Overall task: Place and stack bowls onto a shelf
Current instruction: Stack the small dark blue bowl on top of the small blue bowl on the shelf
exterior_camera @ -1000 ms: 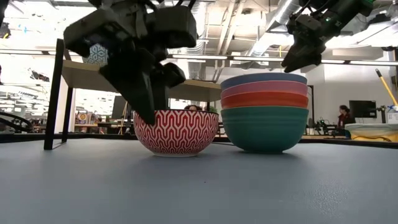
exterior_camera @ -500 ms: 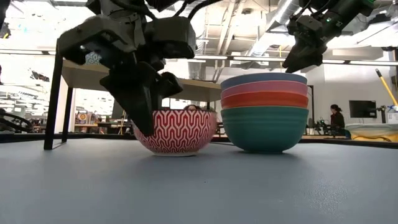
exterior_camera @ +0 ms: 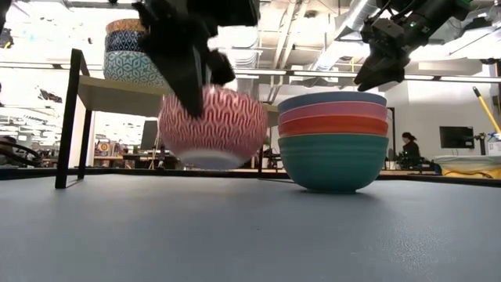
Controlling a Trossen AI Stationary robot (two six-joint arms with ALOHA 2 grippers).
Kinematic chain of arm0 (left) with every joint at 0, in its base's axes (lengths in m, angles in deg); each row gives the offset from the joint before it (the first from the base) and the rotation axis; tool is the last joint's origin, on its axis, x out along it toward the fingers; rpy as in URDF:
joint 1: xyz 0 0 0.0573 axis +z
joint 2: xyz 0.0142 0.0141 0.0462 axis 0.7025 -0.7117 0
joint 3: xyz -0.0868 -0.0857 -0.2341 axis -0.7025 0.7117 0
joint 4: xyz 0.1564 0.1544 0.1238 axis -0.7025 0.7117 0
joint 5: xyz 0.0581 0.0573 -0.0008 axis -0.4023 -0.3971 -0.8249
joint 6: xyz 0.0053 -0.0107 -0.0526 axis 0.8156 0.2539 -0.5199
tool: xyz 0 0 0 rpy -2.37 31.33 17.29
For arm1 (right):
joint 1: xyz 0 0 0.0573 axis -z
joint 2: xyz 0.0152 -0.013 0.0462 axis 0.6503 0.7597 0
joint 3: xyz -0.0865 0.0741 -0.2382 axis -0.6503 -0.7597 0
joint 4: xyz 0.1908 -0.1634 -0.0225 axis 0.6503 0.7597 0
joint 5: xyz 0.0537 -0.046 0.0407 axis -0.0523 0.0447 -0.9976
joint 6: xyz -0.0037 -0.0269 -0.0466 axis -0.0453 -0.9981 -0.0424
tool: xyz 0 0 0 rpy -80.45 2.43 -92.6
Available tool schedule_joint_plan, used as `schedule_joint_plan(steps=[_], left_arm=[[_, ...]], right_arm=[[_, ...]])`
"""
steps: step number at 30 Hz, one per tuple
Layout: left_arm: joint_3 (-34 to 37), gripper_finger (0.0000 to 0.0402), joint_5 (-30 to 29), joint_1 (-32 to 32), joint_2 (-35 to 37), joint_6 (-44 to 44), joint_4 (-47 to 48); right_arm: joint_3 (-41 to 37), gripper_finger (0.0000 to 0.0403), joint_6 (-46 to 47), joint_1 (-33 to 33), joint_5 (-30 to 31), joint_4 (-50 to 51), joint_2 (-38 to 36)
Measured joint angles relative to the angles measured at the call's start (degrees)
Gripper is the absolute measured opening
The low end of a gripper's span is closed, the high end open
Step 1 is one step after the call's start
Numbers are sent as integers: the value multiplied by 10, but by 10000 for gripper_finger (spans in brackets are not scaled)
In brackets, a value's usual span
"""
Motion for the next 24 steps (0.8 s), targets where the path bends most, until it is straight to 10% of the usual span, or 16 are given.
schedule_joint_plan(steps=[13, 24], left_arm=[[-211, 2, -10, -22, 2, 75, 202], [-448, 2, -220, -21, 2, 103, 419]], right_arm=[[0, 230, -5, 0, 0, -12, 0], [0, 230, -5, 0, 1, -12, 0]])
